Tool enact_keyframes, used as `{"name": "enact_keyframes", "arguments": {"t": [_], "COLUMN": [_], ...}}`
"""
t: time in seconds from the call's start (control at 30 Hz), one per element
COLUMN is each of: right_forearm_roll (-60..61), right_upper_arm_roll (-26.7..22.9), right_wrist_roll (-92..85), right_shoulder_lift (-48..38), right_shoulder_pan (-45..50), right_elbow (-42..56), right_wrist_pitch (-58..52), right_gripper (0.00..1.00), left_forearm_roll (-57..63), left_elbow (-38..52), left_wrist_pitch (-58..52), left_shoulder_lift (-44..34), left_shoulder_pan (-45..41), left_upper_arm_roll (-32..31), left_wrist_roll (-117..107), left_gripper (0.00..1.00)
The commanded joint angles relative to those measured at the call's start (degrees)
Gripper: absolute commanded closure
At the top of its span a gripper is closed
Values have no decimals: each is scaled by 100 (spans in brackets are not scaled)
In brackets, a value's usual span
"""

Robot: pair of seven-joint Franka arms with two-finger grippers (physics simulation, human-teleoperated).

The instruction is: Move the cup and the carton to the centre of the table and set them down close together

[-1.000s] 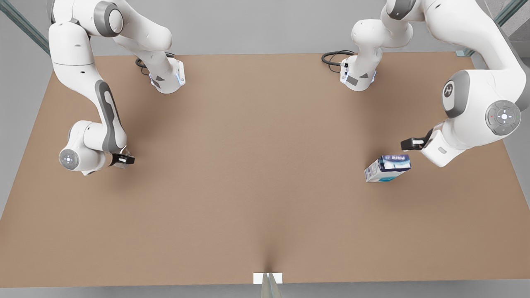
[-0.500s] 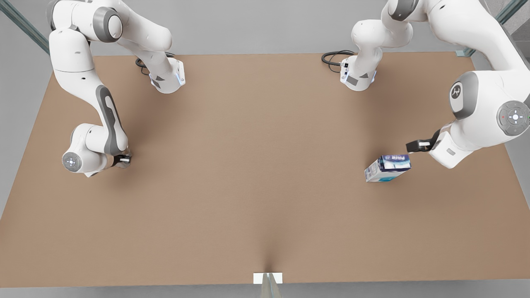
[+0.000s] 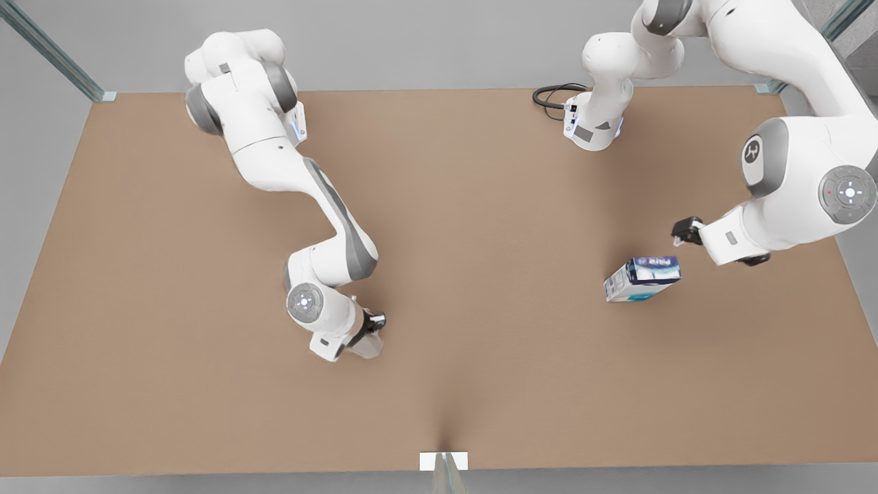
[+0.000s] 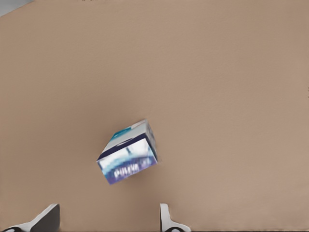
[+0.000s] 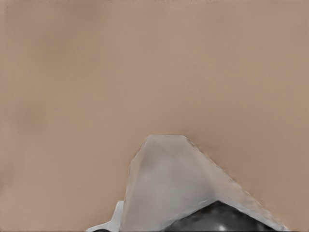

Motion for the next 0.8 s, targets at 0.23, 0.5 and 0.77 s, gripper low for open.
{"name": "enact_keyframes", "arguments": {"t": [0.23,0.5,0.77], "right_forearm_roll": [806,806,806], "right_upper_arm_roll": [-968,-1012,-986], "right_wrist_roll": [561,491,509], "right_shoulder_lift": [939,1062,983], "right_shoulder_pan": [990,990,998], "right_elbow": [1057,1251,1224], "right_wrist_pitch": [25,60,51], "right_gripper": [56,0,0], "left_forearm_roll": [-207,-198,-216], "left_elbow": [-107,-1583,-2384], "left_wrist_pitch": [528,2021,2224], "left_shoulder_lift": [21,-410,-771], "left_shoulder_pan": [-91,489,498], "left_upper_arm_roll": [-247,-308,-572], "left_wrist_roll": [5136,5875,6288], "left_gripper": [0,0,0]}}
